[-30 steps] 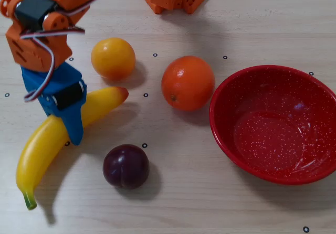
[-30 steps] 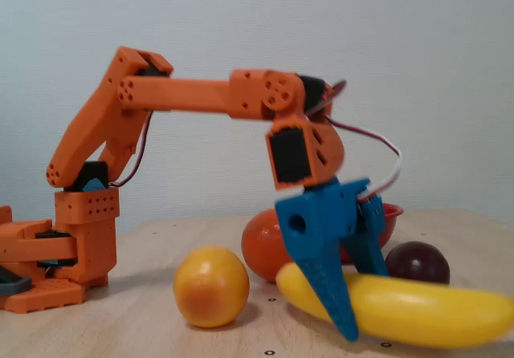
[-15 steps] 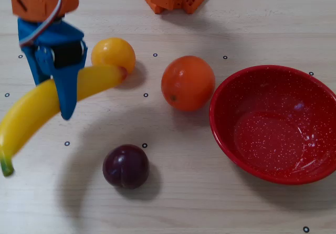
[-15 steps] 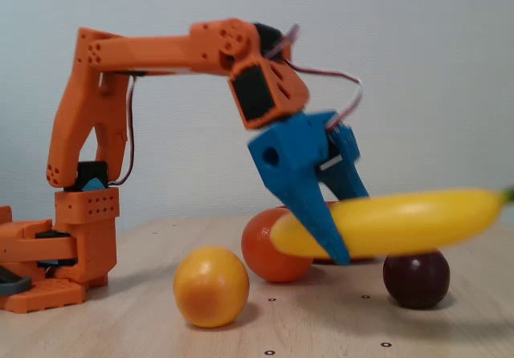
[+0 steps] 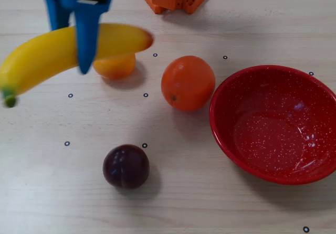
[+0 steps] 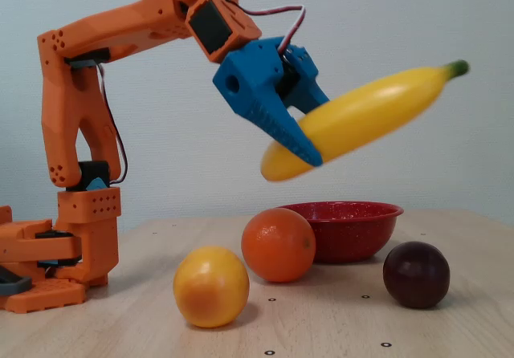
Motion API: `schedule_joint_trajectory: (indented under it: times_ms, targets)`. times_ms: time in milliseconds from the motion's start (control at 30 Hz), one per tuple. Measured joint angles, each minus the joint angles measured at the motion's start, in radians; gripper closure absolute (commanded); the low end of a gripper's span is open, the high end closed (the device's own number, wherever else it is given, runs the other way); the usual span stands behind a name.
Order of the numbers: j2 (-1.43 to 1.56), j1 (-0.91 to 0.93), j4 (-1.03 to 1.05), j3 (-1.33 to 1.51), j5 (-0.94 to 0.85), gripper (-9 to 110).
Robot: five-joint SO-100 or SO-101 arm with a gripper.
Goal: Put banana in the red bowl.
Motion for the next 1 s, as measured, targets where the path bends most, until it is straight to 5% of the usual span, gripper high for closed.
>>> schedule_joint_trajectory:
  times_ms: [567,1000]
  targets:
    - [0.012,-0.178,0.351,-0.187,0.37,102]
    - [0.005,-0.491,0.546,-0.43,0.607,102]
